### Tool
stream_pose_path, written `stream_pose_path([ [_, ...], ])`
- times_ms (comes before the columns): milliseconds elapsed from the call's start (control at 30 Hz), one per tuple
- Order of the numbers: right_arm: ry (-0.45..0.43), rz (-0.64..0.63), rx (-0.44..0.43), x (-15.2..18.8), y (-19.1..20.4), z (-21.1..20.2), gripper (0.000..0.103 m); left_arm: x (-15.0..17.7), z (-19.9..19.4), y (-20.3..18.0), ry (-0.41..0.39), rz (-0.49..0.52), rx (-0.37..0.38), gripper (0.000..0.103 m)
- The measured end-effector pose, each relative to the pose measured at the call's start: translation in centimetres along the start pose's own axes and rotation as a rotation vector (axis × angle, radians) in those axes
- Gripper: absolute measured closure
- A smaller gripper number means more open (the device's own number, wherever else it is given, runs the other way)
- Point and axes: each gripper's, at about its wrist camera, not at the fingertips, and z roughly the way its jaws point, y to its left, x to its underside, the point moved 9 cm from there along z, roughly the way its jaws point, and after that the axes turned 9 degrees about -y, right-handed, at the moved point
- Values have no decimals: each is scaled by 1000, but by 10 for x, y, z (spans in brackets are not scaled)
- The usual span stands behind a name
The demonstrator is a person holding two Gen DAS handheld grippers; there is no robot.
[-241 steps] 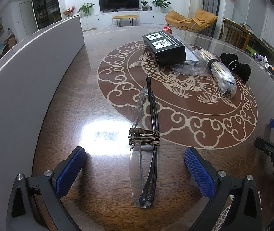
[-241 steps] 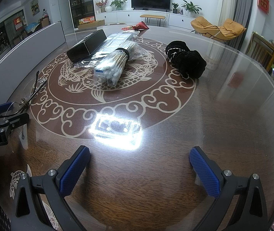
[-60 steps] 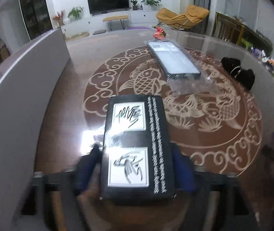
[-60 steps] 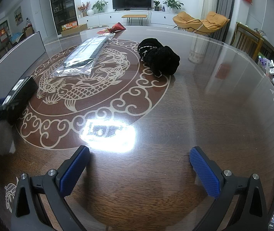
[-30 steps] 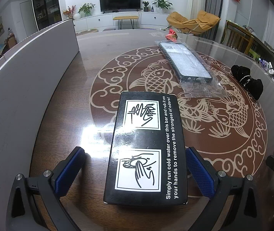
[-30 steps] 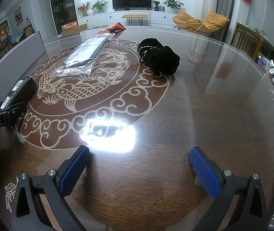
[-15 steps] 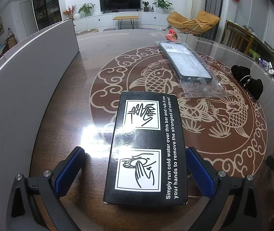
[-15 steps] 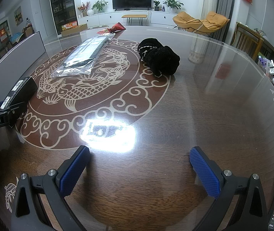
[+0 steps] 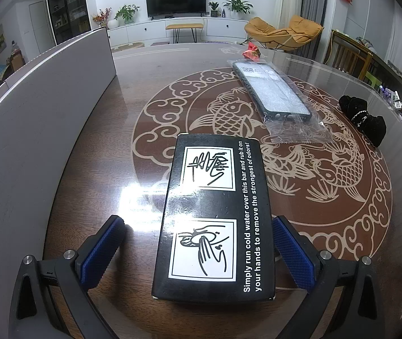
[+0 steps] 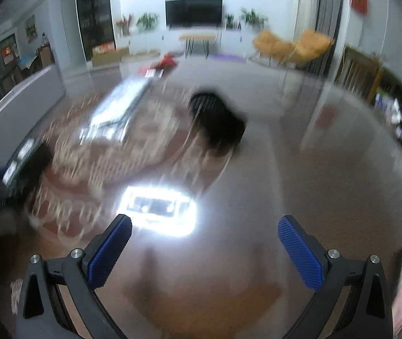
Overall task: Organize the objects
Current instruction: 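Hold the box with left tool while right tool grasps the black knit hat, then lift the black hat with the right tool above the table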
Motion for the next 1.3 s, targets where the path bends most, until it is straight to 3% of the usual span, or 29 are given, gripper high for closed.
stream_pose_path([
  [200,109,-47,-50,-53,2,73,0,0,0,0,0,0,0,0],
  [367,168,-103,-48,-64,23,123,1,0,0,0,0,0,0,0],
  [400,164,-109,-62,-63,28,126,8,0,0,0,0,-1,1,0],
  [500,133,-84,-106,-67,38,123,50,-1,2,-1,1,-1,1,0],
  [533,121,-78,-111,-66,40,119,58,-1,2,0,1,-1,1,0],
  [600,106,-84,-123,-61,45,110,61,-1,2,0,0,-2,1,0],
  [1067,26,-112,-153,39,102,-6,59,-1,2,0,1,-1,1,0],
  [1200,40,-143,-144,47,112,-7,16,-1,1,0,1,-1,1,0],
  [1300,59,-121,-148,46,109,-2,9,-1,1,0,1,-1,1,0],
])
